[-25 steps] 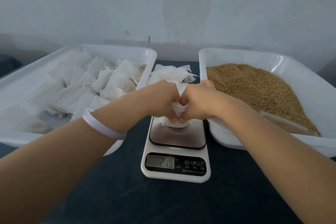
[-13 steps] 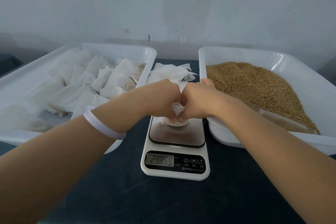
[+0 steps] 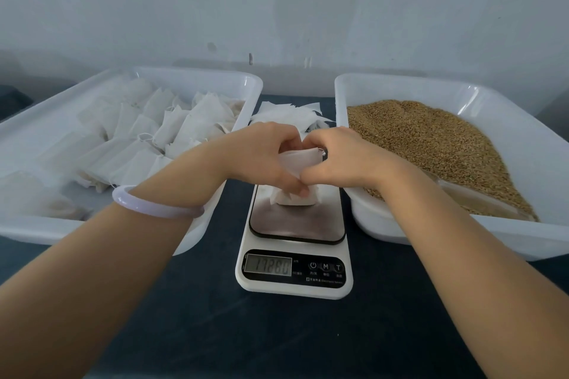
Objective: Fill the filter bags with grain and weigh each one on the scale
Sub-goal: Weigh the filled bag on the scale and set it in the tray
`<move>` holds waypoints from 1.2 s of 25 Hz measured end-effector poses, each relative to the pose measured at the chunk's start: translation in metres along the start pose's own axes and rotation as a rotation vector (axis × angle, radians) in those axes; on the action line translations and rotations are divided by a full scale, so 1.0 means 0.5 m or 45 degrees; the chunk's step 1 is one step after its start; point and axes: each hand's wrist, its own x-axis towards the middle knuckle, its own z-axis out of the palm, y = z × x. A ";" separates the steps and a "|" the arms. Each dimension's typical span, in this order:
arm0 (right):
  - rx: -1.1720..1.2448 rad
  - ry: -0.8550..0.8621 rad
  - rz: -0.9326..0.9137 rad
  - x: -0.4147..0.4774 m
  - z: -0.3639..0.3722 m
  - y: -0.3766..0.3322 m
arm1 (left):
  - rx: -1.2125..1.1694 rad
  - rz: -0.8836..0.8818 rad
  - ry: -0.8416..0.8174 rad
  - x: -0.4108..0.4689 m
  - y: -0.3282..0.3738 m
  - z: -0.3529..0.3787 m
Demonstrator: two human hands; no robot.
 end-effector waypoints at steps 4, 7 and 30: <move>0.087 -0.015 0.014 0.008 0.002 0.012 | -0.064 -0.007 0.005 -0.002 0.000 -0.002; 0.098 -0.009 0.014 0.008 0.003 0.013 | -0.067 -0.022 0.004 -0.001 -0.001 -0.002; 0.568 0.281 0.011 0.012 0.001 0.023 | -0.546 -0.034 0.067 -0.005 -0.009 -0.011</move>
